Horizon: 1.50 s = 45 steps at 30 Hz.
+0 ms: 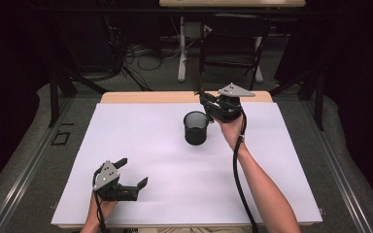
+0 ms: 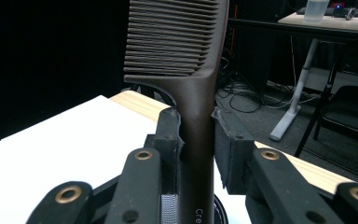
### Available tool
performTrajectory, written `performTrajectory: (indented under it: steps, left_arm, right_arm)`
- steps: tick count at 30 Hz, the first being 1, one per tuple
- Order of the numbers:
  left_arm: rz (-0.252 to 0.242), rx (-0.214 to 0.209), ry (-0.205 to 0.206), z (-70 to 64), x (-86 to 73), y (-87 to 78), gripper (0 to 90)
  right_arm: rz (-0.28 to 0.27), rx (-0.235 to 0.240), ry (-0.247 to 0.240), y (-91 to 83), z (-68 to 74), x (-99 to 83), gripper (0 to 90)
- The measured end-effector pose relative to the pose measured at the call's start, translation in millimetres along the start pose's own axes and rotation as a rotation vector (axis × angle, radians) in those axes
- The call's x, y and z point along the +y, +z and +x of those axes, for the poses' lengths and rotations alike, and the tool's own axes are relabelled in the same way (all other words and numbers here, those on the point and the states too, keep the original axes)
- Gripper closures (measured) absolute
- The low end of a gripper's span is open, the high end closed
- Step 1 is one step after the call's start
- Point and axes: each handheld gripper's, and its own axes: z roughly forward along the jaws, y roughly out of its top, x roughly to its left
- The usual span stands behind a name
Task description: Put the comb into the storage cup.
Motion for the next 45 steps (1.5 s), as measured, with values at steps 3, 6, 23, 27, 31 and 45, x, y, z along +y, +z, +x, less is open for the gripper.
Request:
performTrajectory:
  steps: [3, 6, 23, 27, 31, 45]
  left_arm:
    - [0.001, -0.001, 0.001, 0.2, 0.0, 0.3, 0.2]
    - [0.0, 0.0, 0.001, 0.2, 0.0, 0.1, 0.2]
    - [0.002, 0.002, 0.0, 0.1, -0.1, 0.0, 0.2]
    - [0.002, 0.001, 0.004, -0.1, 0.1, 0.3, 0.2]
    - [0.001, 0.003, -0.001, 0.5, -0.1, 0.0, 0.2]
    - [0.002, 0.003, 0.003, -0.1, 0.1, 0.7, 0.2]
  right_arm:
    - [-0.006, 0.002, -0.001, 1.0, 1.3, 1.7, 72.8]
    - [-0.011, 0.005, -0.001, 2.6, 2.3, 2.4, 72.8]
    - [-0.031, 0.02, 0.011, 12.1, 3.7, 0.5, 72.8]
    - [-0.037, 0.022, 0.017, 14.5, 4.6, -0.4, 72.8]
    - [-0.057, 0.019, 0.008, 16.3, 4.8, -0.1, 72.8]
    - [-0.059, 0.021, 0.007, 24.4, 3.3, -2.5, 72.8]
